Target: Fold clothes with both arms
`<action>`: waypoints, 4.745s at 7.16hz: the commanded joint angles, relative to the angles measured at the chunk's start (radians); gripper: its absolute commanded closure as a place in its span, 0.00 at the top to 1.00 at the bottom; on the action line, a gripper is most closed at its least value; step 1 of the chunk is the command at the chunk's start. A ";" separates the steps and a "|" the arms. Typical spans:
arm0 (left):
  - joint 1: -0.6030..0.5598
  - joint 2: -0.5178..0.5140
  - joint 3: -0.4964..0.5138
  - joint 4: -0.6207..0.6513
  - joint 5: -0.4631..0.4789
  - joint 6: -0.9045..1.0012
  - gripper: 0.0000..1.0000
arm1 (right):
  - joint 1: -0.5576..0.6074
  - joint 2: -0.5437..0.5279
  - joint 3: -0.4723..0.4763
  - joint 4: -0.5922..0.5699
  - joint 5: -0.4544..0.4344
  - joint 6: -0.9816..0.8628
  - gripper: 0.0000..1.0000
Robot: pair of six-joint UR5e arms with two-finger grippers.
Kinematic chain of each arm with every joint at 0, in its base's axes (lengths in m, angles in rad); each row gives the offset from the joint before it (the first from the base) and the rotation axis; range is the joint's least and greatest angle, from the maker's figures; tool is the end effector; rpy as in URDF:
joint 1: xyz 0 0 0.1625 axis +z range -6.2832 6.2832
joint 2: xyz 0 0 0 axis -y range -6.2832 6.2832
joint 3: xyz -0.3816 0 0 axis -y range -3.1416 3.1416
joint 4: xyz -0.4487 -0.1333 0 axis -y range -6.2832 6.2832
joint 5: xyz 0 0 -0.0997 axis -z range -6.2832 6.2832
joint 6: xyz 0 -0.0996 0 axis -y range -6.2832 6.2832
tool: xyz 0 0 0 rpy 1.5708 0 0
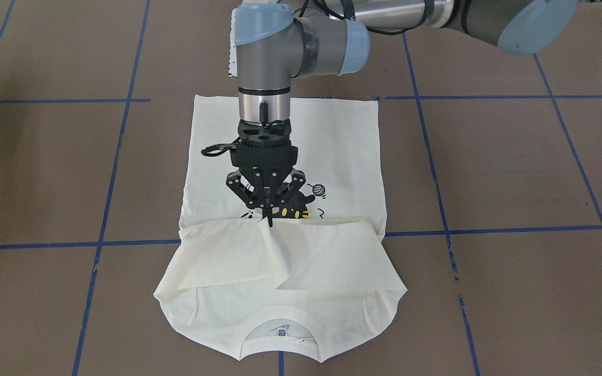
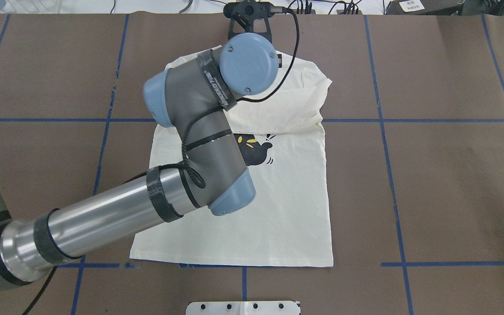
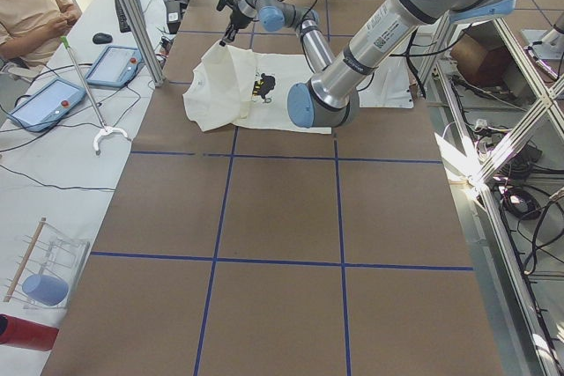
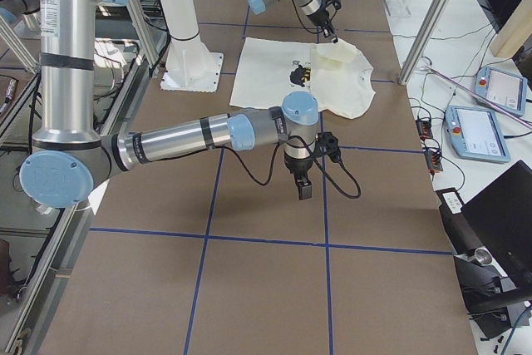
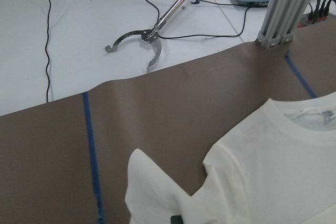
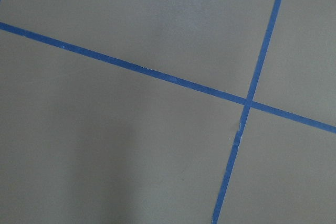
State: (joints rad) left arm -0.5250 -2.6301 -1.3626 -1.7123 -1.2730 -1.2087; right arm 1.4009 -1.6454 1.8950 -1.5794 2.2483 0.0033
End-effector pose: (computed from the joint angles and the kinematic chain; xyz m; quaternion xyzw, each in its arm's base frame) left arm 0.5786 -0.5229 -0.0196 0.3199 0.3694 -0.1412 0.8610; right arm -0.0184 -0.5262 0.4838 0.0844 -0.3385 -0.1177 0.9298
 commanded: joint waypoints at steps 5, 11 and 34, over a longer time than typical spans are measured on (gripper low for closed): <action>0.100 -0.085 0.188 -0.311 -0.022 0.032 1.00 | 0.000 0.004 -0.002 0.019 0.019 0.003 1.00; -0.227 0.341 -0.281 -0.164 -0.541 0.516 1.00 | -0.148 0.284 0.001 0.193 0.059 0.243 0.99; -0.573 0.619 -0.375 -0.076 -0.758 1.017 1.00 | -0.751 0.814 -0.547 -0.082 -0.914 0.329 0.91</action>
State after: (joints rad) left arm -1.0993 -2.0257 -1.7214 -1.7886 -2.0308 -0.1793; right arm 0.6005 -0.7834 1.3224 -1.6625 1.3320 0.4046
